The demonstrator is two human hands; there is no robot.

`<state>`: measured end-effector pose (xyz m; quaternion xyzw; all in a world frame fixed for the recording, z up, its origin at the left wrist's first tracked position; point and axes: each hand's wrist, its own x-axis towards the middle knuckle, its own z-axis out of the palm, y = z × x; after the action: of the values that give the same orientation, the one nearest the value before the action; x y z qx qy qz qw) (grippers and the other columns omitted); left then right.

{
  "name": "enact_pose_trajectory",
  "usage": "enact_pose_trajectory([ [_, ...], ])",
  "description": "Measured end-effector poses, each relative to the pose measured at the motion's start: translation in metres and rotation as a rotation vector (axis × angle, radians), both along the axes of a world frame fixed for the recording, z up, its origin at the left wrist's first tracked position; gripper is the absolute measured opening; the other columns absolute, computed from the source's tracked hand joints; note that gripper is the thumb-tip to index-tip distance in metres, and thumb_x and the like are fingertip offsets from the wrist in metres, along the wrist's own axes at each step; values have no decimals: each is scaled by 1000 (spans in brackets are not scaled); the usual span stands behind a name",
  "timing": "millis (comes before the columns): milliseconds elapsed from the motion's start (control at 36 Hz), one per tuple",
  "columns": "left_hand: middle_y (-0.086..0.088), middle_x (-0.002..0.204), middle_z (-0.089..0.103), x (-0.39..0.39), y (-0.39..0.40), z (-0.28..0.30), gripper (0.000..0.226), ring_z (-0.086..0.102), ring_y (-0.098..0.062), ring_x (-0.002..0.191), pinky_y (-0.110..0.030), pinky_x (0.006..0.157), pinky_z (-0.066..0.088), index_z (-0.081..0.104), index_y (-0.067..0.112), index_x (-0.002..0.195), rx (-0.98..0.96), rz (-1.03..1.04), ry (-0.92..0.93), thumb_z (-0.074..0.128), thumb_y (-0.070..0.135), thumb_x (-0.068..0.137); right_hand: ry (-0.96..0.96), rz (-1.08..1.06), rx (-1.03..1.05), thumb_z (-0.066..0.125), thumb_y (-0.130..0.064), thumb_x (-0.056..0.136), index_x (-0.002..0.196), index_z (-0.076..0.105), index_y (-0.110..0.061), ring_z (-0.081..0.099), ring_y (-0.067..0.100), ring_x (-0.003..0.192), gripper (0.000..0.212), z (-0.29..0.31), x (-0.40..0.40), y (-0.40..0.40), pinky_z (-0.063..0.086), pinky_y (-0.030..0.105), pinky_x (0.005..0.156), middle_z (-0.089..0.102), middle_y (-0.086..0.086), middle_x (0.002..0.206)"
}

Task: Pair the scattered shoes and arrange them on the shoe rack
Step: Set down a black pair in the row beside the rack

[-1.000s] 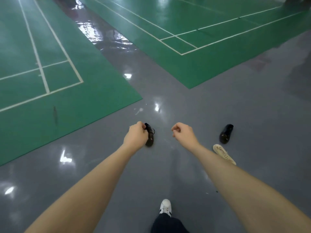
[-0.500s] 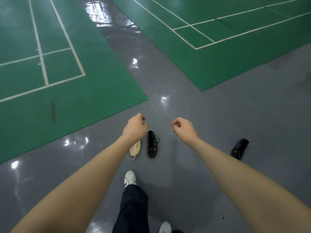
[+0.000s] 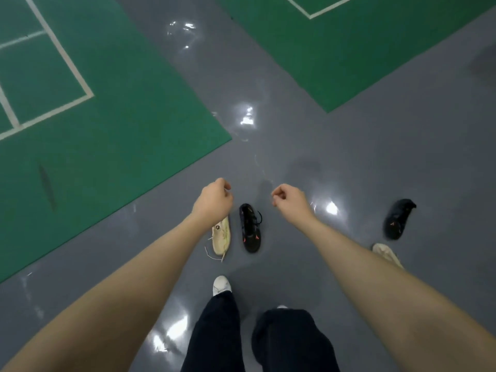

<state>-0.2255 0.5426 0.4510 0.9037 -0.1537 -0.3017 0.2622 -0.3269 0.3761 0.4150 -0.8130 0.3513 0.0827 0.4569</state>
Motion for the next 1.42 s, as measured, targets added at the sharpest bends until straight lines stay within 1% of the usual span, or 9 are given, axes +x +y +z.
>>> enact_pose_trajectory([
  [250,-3,107,60,63,-38,-129,30,56,-22,98,-36,84,50,51,10,121,14,-23,96,41,19,94,61,7,19,54,-8,86,71,54,-31,64,24,85,28,-132,66,-38,53,42,82,64,0,77],
  [417,4,100,55,92,-48,-263,27,56,-19,95,-34,82,50,53,13,119,9,55,117,46,22,95,112,51,13,54,-8,87,85,59,-20,57,15,80,13,-269,90,-66,48,33,77,57,-8,74],
  [611,-6,108,62,76,-62,-434,28,57,-24,101,-38,88,49,53,9,120,90,-8,200,47,20,95,261,107,38,56,-15,89,90,59,-17,59,22,92,4,-434,97,-64,47,32,82,60,1,88],
  [861,-12,129,51,44,-74,-594,53,54,-27,114,-35,92,45,33,8,137,126,51,323,56,21,91,520,173,-13,66,-42,83,133,31,-7,46,32,122,70,-589,80,-53,44,43,91,42,12,135],
  [944,-15,134,45,34,-77,-619,65,49,-29,119,-36,93,44,23,8,142,137,-2,330,59,21,89,492,216,-45,66,-42,82,132,29,-9,49,34,119,70,-611,76,-39,46,43,85,42,12,133],
  [1028,-15,139,39,26,-78,-629,73,46,-31,124,-42,99,43,15,11,146,150,-50,367,59,20,89,434,236,-173,55,-16,89,123,36,-7,56,35,105,39,-620,75,-32,46,40,72,50,15,123],
  [1111,-14,139,38,21,-79,-626,76,44,-31,125,-45,101,41,13,15,147,155,-64,387,60,21,87,363,180,-178,43,3,87,119,47,-7,58,32,95,33,-611,72,-37,48,38,70,57,14,112],
  [1222,-14,138,38,20,-84,-597,75,42,-31,126,-45,102,41,15,12,146,159,-56,368,60,24,88,265,169,-161,38,9,85,116,55,-6,58,30,92,39,-577,69,-44,41,30,67,59,13,105],
  [1417,-13,132,46,23,-99,-497,77,53,-31,115,-47,87,50,16,9,144,157,-84,152,60,35,87,134,1,-69,37,7,80,108,60,-13,60,26,81,41,-473,67,-53,53,38,70,63,8,91],
])
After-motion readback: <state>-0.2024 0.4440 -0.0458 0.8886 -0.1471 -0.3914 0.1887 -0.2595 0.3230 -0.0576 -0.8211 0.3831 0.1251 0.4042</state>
